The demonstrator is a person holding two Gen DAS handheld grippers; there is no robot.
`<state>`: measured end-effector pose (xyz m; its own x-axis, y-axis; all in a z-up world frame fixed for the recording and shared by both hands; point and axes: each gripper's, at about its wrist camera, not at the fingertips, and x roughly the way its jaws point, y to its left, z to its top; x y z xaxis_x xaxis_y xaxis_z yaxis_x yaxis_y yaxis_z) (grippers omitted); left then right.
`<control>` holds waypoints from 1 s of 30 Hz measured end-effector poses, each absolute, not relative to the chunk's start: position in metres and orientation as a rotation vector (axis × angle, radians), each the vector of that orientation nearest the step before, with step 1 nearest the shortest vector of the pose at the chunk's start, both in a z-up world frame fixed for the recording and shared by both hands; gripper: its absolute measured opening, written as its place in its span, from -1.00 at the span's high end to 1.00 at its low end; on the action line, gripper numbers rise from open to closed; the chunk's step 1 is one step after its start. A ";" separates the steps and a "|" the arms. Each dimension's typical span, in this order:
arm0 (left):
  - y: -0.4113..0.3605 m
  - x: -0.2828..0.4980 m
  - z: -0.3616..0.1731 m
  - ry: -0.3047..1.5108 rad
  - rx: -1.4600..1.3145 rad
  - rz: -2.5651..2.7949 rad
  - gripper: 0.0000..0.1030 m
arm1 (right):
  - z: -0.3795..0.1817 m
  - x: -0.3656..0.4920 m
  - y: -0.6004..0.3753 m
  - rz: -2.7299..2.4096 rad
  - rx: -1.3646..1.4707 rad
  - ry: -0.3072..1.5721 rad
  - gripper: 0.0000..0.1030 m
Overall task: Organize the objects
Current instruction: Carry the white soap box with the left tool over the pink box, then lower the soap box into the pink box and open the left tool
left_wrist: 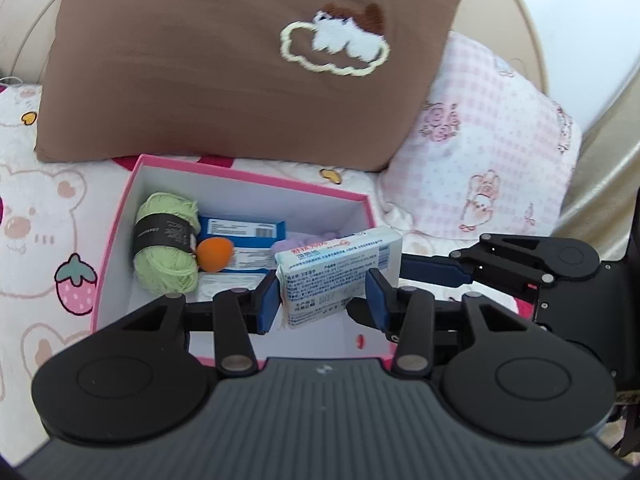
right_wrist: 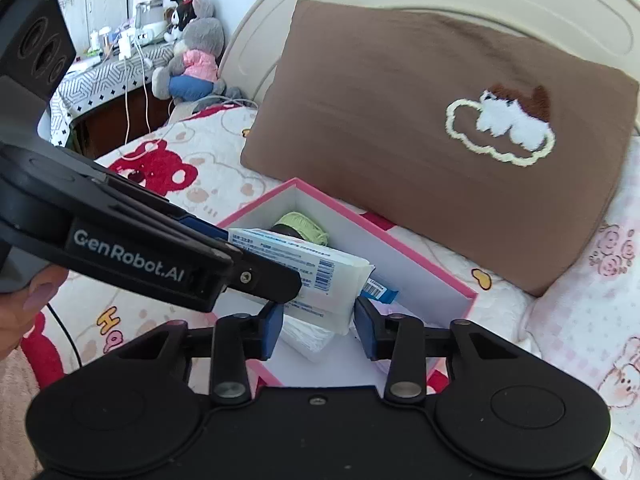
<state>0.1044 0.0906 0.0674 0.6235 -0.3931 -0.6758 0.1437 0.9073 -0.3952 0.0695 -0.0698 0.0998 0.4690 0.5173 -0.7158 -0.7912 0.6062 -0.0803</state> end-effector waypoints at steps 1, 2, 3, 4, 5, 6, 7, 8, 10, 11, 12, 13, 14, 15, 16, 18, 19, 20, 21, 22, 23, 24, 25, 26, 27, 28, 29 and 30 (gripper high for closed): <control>0.093 0.107 0.063 0.849 -0.321 -0.309 0.17 | 0.096 0.072 -0.067 0.836 -0.436 0.711 0.17; 0.095 0.109 0.059 0.851 -0.329 -0.307 0.17 | 0.093 0.074 -0.064 0.838 -0.435 0.717 0.17; 0.099 0.112 0.054 0.852 -0.342 -0.306 0.17 | 0.090 0.077 -0.062 0.838 -0.433 0.721 0.17; 0.102 0.115 0.049 0.852 -0.359 -0.301 0.17 | 0.086 0.080 -0.059 0.839 -0.430 0.723 0.17; 0.106 0.117 0.043 0.847 -0.378 -0.294 0.17 | 0.082 0.082 -0.058 0.840 -0.426 0.725 0.17; 0.108 0.121 0.037 0.844 -0.384 -0.286 0.17 | 0.079 0.086 -0.055 0.840 -0.419 0.727 0.17; 0.110 0.123 0.031 0.850 -0.387 -0.275 0.17 | 0.073 0.091 -0.052 0.844 -0.406 0.738 0.17; 0.112 0.126 0.026 0.857 -0.389 -0.269 0.17 | 0.068 0.095 -0.050 0.847 -0.388 0.757 0.17; 0.118 0.131 0.015 0.875 -0.404 -0.260 0.17 | 0.055 0.101 -0.045 0.845 -0.361 0.782 0.17; 0.120 0.134 0.010 0.878 -0.408 -0.261 0.17 | 0.050 0.103 -0.043 0.843 -0.357 0.786 0.17; 0.122 0.138 0.004 0.884 -0.410 -0.260 0.17 | 0.045 0.105 -0.041 0.837 -0.351 0.792 0.17; 0.124 0.141 -0.001 0.892 -0.414 -0.256 0.17 | 0.039 0.108 -0.038 0.832 -0.341 0.804 0.17; 0.126 0.143 -0.006 0.900 -0.416 -0.254 0.17 | 0.035 0.111 -0.036 0.831 -0.333 0.819 0.17; 0.127 0.146 -0.011 0.907 -0.423 -0.254 0.17 | 0.030 0.114 -0.034 0.829 -0.327 0.835 0.17; 0.128 0.149 -0.016 0.911 -0.428 -0.255 0.17 | 0.026 0.117 -0.033 0.825 -0.321 0.847 0.17; 0.131 0.154 -0.024 0.922 -0.442 -0.263 0.17 | 0.019 0.123 -0.031 0.820 -0.314 0.869 0.17; 0.132 0.156 -0.028 0.923 -0.448 -0.268 0.17 | 0.016 0.126 -0.031 0.815 -0.308 0.880 0.17; 0.132 0.158 -0.031 0.923 -0.448 -0.272 0.17 | 0.013 0.129 -0.030 0.809 -0.297 0.892 0.17; 0.132 0.160 -0.033 0.920 -0.445 -0.275 0.17 | 0.010 0.132 -0.030 0.806 -0.285 0.903 0.17; 0.132 0.162 -0.036 0.920 -0.443 -0.277 0.17 | 0.007 0.135 -0.030 0.804 -0.272 0.915 0.17; 0.132 0.164 -0.040 0.925 -0.444 -0.278 0.17 | 0.003 0.138 -0.031 0.804 -0.260 0.921 0.17; 0.133 0.166 -0.042 0.929 -0.447 -0.281 0.17 | 0.000 0.140 -0.031 0.803 -0.250 0.926 0.17; 0.132 0.169 -0.045 0.934 -0.450 -0.283 0.17 | -0.005 0.143 -0.032 0.796 -0.233 0.937 0.17; 0.132 0.170 -0.047 0.937 -0.454 -0.281 0.17 | -0.009 0.145 -0.033 0.792 -0.217 0.951 0.17; 0.131 0.171 -0.050 0.935 -0.453 -0.283 0.17 | -0.012 0.148 -0.034 0.789 -0.202 0.964 0.17; 0.131 0.172 -0.052 0.935 -0.455 -0.285 0.17 | -0.016 0.150 -0.036 0.785 -0.189 0.975 0.17; 0.130 0.172 -0.053 0.936 -0.456 -0.286 0.17 | -0.019 0.151 -0.037 0.781 -0.178 0.985 0.17; 0.129 0.173 -0.055 0.937 -0.455 -0.288 0.17 | -0.021 0.153 -0.037 0.778 -0.171 0.994 0.17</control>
<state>0.1731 0.1294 -0.0548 0.5650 -0.4282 -0.7053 0.0416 0.8685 -0.4939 0.1526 -0.0373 -0.0213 0.3055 0.5095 -0.8045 -0.6580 0.7236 0.2084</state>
